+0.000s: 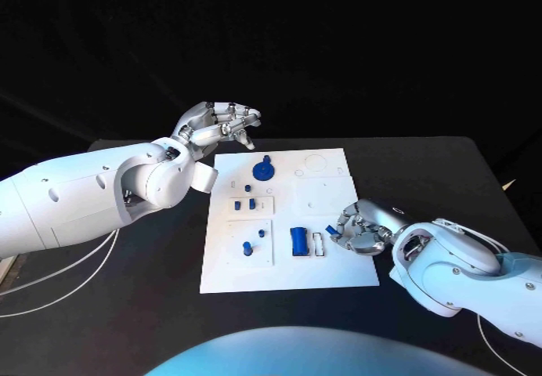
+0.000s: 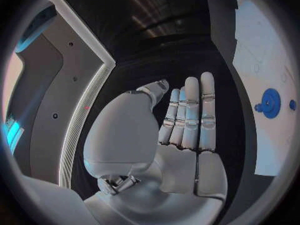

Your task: Assemble the parts on the task board

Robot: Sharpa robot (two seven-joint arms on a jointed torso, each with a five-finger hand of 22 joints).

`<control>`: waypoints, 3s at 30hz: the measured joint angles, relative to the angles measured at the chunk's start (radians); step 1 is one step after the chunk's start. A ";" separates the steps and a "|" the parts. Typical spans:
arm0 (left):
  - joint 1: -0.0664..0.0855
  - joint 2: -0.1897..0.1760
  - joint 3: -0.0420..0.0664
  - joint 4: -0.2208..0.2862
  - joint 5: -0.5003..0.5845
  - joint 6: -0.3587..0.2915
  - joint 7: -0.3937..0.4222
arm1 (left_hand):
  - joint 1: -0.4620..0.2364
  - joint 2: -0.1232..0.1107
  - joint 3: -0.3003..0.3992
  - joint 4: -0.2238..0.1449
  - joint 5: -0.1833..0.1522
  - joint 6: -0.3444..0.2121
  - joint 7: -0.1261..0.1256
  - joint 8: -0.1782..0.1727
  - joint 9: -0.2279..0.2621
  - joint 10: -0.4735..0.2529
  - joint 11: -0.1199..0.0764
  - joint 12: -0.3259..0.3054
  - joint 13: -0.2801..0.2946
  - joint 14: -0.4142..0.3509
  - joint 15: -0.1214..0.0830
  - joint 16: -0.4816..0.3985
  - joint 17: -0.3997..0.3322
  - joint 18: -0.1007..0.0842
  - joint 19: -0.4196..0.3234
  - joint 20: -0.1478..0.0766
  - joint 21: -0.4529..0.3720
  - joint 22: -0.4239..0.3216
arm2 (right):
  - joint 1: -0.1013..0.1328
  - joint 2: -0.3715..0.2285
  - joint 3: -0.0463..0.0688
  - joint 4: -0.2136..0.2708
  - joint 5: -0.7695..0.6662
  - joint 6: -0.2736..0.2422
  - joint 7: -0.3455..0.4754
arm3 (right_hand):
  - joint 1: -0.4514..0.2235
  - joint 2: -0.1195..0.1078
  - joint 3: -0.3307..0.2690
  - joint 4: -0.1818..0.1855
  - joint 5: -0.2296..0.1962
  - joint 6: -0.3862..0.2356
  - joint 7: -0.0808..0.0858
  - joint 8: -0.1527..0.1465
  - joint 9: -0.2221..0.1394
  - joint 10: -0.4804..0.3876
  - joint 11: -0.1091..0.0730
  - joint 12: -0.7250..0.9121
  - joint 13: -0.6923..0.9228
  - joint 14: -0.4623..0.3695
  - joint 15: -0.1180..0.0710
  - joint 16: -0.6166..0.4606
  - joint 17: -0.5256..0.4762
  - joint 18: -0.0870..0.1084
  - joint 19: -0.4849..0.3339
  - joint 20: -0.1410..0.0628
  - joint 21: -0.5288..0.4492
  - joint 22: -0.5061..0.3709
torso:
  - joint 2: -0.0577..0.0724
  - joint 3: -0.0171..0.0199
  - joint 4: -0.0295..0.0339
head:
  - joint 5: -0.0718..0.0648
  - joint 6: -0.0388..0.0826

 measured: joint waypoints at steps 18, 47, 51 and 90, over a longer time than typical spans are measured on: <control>0.000 0.001 0.000 0.001 0.000 0.000 -0.001 | 0.000 0.000 0.000 0.000 0.000 0.000 0.000 0.000 0.001 0.000 0.000 0.000 0.000 0.000 0.000 0.000 0.000 0.000 0.000 0.000 0.000 0.000 | -0.015 0.053 -0.002 -0.035 0.129 0.020 0.005 | -0.114 -0.012 0.078 -0.068 0.032 -0.002 0.002 -0.001 0.015 0.007 -0.007 0.004 0.000 0.004 -0.004 0.000 0.000 0.000 0.000 0.000 0.000 0.000 | 0.000 0.0014 -0.0006 | 0.004 -0.004; 0.000 0.001 0.000 0.002 0.000 0.003 -0.003 | 0.000 0.000 0.000 0.000 0.000 -0.004 -0.004 0.000 0.001 0.000 0.000 0.000 -0.001 0.000 0.000 0.000 0.001 0.000 0.000 0.000 0.000 0.000 | -0.018 0.098 -0.002 -0.083 0.141 0.048 0.006 | -0.169 -0.022 0.017 -0.004 0.013 0.025 -0.017 -0.005 0.002 0.007 -0.007 0.008 -0.001 0.004 -0.004 0.000 0.000 0.000 0.000 0.000 0.000 -0.001 | 0.000 -0.0003 -0.0004 | 0.003 -0.009; 0.000 0.000 0.000 0.002 0.000 0.003 -0.004 | 0.000 0.000 0.000 0.000 0.000 -0.004 -0.004 0.000 0.001 0.000 0.000 0.000 -0.001 0.000 0.000 0.000 0.001 0.000 0.000 0.000 0.000 0.000 | -0.018 0.099 -0.001 -0.085 0.140 0.057 0.006 | -0.169 -0.022 0.017 0.002 0.007 0.029 -0.015 -0.005 0.001 0.007 -0.007 0.008 -0.001 0.004 -0.004 0.000 0.000 0.000 0.000 0.000 0.000 -0.001 | 0.000 -0.0005 -0.0004 | 0.003 -0.011; 0.000 0.000 0.000 0.001 0.000 0.005 -0.007 | 0.000 0.000 0.000 0.000 0.000 -0.007 0.000 0.000 0.001 -0.004 -0.004 0.000 -0.002 0.000 0.000 0.000 0.002 0.000 0.000 0.000 0.000 0.000 | -0.024 0.081 -0.003 -0.057 0.110 0.062 0.009 | -0.284 -0.050 -0.102 0.153 -0.040 0.033 -0.011 -0.005 -0.004 0.011 -0.004 0.012 0.000 0.004 -0.004 0.000 0.000 0.000 0.000 0.000 -0.004 0.000 | -0.001 0.0008 -0.0011 | 0.009 -0.015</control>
